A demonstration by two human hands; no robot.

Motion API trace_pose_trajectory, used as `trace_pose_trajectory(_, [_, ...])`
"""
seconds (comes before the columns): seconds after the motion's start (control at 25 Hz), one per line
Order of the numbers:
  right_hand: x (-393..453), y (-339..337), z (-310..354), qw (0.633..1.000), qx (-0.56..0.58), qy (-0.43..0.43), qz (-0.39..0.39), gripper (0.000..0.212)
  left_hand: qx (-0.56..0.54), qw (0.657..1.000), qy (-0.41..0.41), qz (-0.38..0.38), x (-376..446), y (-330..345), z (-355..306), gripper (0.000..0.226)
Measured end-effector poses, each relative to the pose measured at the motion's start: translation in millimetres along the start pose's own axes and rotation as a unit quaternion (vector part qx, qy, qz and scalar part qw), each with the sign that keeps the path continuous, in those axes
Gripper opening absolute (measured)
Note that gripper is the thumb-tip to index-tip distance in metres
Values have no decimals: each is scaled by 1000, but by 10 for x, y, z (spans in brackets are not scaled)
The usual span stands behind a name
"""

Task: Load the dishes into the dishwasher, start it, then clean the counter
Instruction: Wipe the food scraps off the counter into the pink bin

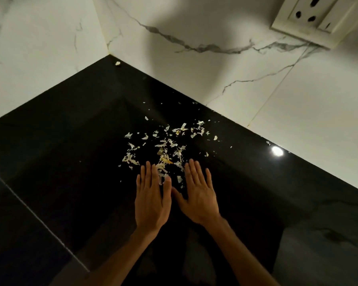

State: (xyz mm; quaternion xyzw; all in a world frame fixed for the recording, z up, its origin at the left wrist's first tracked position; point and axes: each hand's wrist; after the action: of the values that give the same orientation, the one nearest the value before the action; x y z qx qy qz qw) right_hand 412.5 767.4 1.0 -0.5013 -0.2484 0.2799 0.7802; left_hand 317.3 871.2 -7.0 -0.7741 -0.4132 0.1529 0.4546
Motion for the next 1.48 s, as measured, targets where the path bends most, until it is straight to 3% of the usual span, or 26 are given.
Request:
trace_pose_trajectory(0.08, [222,-330,-263,983,176,46,-20,61,9,1000,4,4,-7,-30,-5,74])
trace_pose_trajectory(0.16, [321,-620,-900,941,205,171,-207,43,19,1000,6,11,9,-49,-24,76])
trace_pose_trajectory(0.2, [338,-755,-1252,924,166,227,-257,45,26,1000,6,11,14,-46,-37,78])
trace_pose_trajectory(0.28, [403,-873,-1787,937,56,277,-207,62,40,999,5,13,26,-28,-53,83])
trace_pose_trajectory(0.4, [681,-681,-1723,968,-67,215,-110,62,49,999,6,20,39,-34,-62,87])
trace_pose_trajectory(0.52, [915,-415,-1132,999,2,31,-36,57,39,999,6,21,23,-55,-65,86])
trace_pose_trajectory(0.6, [1120,-428,-918,991,129,-11,40,52,24,1000,2,17,27,-68,-65,85])
trace_pose_trajectory(0.64, [1250,-481,-907,977,209,30,34,49,22,1000,0,16,30,-70,-60,85])
trace_pose_trajectory(0.68, [1407,-514,-969,960,266,85,-21,44,22,1000,1,16,34,-69,-61,85])
trace_pose_trajectory(0.76, [1669,-539,-1108,953,251,125,-118,39,20,1000,-1,12,34,-70,-73,85])
trace_pose_trajectory(0.8, [1742,-473,-1123,971,193,95,-107,42,15,1000,-4,9,38,-63,-72,85])
trace_pose_trajectory(0.88, [1828,-275,-1000,991,134,11,-13,52,8,1000,-3,9,58,-53,-57,86])
trace_pose_trajectory(0.96, [1931,-179,-779,974,211,-22,79,53,8,1000,-6,8,67,-33,-45,86])
trace_pose_trajectory(1.0, [2057,-185,-713,958,275,-20,78,52,7,1000,-7,6,70,-24,-37,85])
trace_pose_trajectory(1.08, [2430,-191,-652,941,337,14,-21,49,2,1000,-7,10,68,-4,-37,83])
trace_pose_trajectory(1.16, [2747,-115,-658,967,248,18,-63,40,-6,1000,-5,13,76,-13,-42,83])
trace_pose_trajectory(1.28, [2685,66,-509,990,96,-97,34,45,-10,999,-11,33,87,-68,-38,87])
trace_pose_trajectory(1.48, [1440,-140,-309,956,159,-182,169,50,-8,1000,-11,17,82,-108,-68,83])
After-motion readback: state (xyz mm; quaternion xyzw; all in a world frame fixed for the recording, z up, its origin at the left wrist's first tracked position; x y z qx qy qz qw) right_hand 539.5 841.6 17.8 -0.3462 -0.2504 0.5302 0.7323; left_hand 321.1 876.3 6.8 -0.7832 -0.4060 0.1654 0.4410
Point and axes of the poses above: each hand's wrist, its own x-axis towards the middle knuckle, its own y-axis out of the palm, z = x × y, and after that the axes turned 13 degrees about -z, right-handed
